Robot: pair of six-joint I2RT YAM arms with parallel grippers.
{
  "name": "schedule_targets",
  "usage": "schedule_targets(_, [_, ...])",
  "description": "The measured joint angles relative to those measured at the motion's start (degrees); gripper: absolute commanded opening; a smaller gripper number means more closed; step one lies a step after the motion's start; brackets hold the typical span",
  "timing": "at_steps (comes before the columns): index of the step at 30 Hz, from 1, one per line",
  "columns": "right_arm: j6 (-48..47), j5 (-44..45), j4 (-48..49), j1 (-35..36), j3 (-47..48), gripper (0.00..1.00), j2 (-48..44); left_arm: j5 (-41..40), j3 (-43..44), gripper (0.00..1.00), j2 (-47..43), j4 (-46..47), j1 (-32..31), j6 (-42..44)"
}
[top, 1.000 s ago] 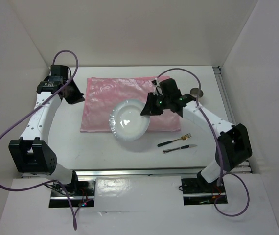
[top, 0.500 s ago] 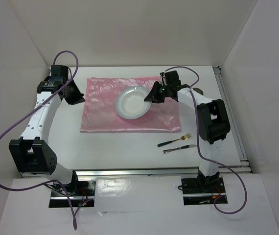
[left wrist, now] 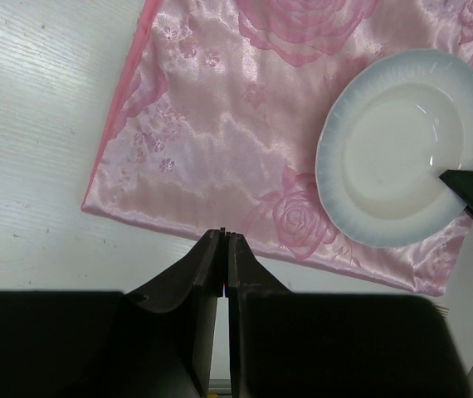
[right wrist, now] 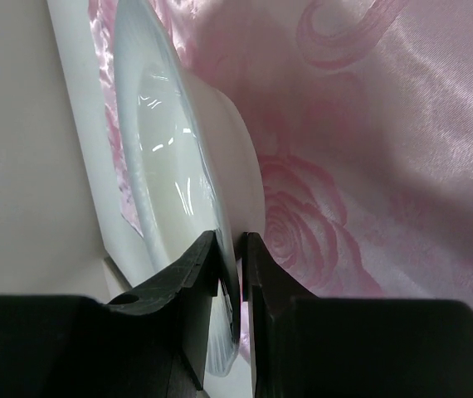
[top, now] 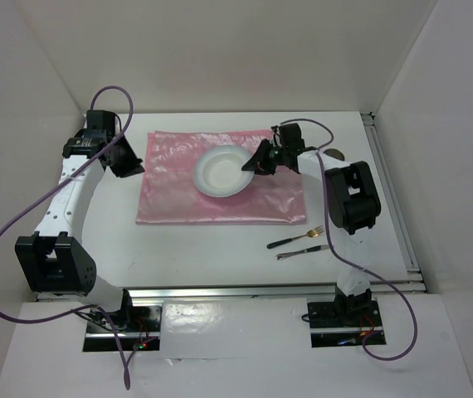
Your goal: Set the dinner table for one person
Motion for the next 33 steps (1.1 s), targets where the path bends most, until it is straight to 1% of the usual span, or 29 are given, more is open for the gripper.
schedule_targets(8, [0.9, -0.5, 1.0, -0.4, 0.9, 0.0, 3.7, 0.0, 0.0, 0.21, 0.2, -0.1, 0.0, 0.0])
schedule_targets(20, [1.0, -1.4, 1.3, -0.5, 0.9, 0.0, 3.9, 0.0, 0.0, 0.21, 0.6, -0.1, 0.0, 0.0])
schedule_targets(21, [1.0, -1.5, 1.3, -0.5, 0.9, 0.01, 3.9, 0.0, 0.0, 0.21, 0.6, -0.1, 0.0, 0.0])
schedule_targets(24, [0.8, -1.1, 1.0, -0.5, 0.9, 0.17, 4.3, 0.0, 0.0, 0.21, 0.6, -0.1, 0.0, 0.0])
schedule_targets(25, [0.6, -0.9, 0.8, -0.5, 0.9, 0.3, 4.5, 0.0, 0.0, 0.21, 0.6, -0.1, 0.0, 0.0])
schedule_targets(26, [0.3, -0.4, 0.3, -0.2, 1.0, 0.35, 4.6, 0.0, 0.0, 0.21, 0.6, -0.1, 0.0, 0.0])
schedule_targets(27, [0.0, -0.2, -0.5, -0.1, 1.3, 0.46, 4.7, 0.0, 0.0, 0.21, 0.6, -0.1, 0.0, 0.0])
schedule_targets(28, [-0.2, 0.2, -1.4, 0.0, 1.8, 0.51, 4.7, 0.0, 0.0, 0.21, 0.6, -0.1, 0.0, 0.0])
schedule_targets(31, [-1.9, 2.0, -4.2, 0.7, 4.6, 0.72, 5.0, 0.0, 0.0, 0.21, 0.6, -0.1, 0.0, 0.0])
schedule_targets(32, [-2.5, 2.8, -5.0, 0.9, 5.6, 0.78, 5.1, 0.0, 0.0, 0.21, 0.6, -0.1, 0.0, 0.0])
schedule_targets(33, [-3.0, 3.7, -5.7, 1.2, 6.3, 0.86, 5.1, 0.0, 0.0, 0.21, 0.6, -0.1, 0.0, 0.0])
